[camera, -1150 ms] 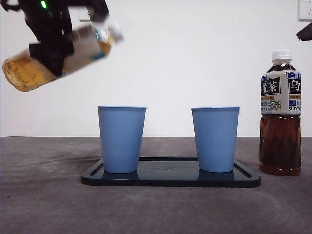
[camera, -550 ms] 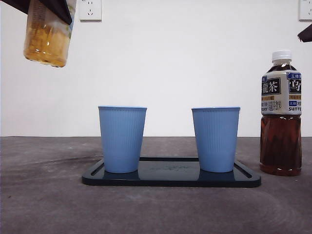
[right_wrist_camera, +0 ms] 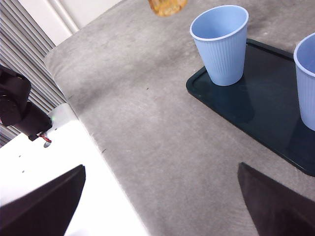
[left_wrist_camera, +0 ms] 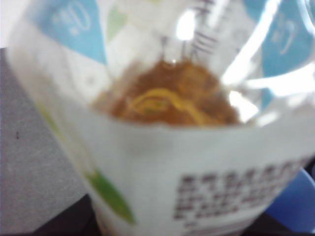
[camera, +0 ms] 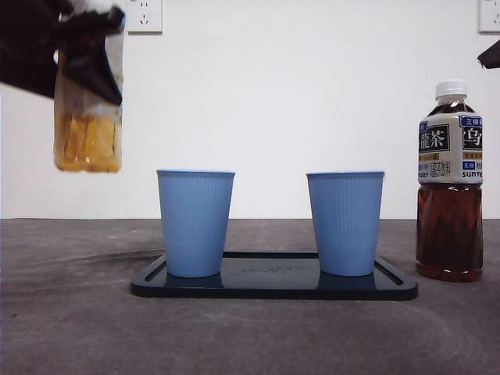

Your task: Pour the drink into the cup

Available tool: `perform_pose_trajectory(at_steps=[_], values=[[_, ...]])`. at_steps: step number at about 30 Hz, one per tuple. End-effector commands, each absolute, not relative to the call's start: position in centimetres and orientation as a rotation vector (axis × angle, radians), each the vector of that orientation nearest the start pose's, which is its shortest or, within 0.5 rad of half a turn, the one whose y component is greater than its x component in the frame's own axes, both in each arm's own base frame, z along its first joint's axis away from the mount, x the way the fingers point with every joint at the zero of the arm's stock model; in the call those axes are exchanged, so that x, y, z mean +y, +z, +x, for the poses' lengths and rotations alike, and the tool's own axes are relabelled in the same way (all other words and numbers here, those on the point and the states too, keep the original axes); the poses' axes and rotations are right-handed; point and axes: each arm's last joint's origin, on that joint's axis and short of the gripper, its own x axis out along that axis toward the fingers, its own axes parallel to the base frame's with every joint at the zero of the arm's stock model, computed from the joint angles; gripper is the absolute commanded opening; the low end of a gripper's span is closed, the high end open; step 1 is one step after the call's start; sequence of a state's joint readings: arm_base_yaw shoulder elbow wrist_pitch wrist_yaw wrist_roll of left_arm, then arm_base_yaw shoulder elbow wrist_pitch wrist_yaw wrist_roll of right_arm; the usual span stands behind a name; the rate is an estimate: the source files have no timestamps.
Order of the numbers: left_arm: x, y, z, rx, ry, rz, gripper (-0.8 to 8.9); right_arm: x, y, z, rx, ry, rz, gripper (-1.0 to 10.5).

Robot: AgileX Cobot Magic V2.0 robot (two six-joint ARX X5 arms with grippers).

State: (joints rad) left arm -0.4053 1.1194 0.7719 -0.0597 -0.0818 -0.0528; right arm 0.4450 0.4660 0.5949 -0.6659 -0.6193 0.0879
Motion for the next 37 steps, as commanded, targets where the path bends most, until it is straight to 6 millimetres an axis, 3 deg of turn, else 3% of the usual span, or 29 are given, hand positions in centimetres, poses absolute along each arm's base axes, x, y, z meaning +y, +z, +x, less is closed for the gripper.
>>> perform_pose_trajectory(at_steps=[1, 8, 13, 29, 37], values=[[-9.3, 27.5, 23.0, 0.332, -0.294, 0.007, 1.29, 5.8, 27.1, 8.1, 0.596, 0.998, 0.135, 4.8], [-8.5, 23.8, 23.8, 0.374, -0.253, 0.01, 1.29, 5.7, 27.1, 8.1, 0.606, 0.986, 0.151, 4.8], [-8.8, 22.2, 25.0, 0.398, -0.246, 0.014, 1.29, 5.7, 27.0, 8.1, 0.62, 0.983, 0.156, 4.8], [-9.7, 19.5, 26.9, 0.426, -0.294, -0.015, 1.29, 5.6, 26.9, 8.1, 0.642, 0.95, 0.162, 4.8], [-9.7, 19.3, 27.1, 0.42, -0.294, -0.016, 1.29, 5.6, 26.9, 8.1, 0.642, 0.95, 0.162, 4.8]])
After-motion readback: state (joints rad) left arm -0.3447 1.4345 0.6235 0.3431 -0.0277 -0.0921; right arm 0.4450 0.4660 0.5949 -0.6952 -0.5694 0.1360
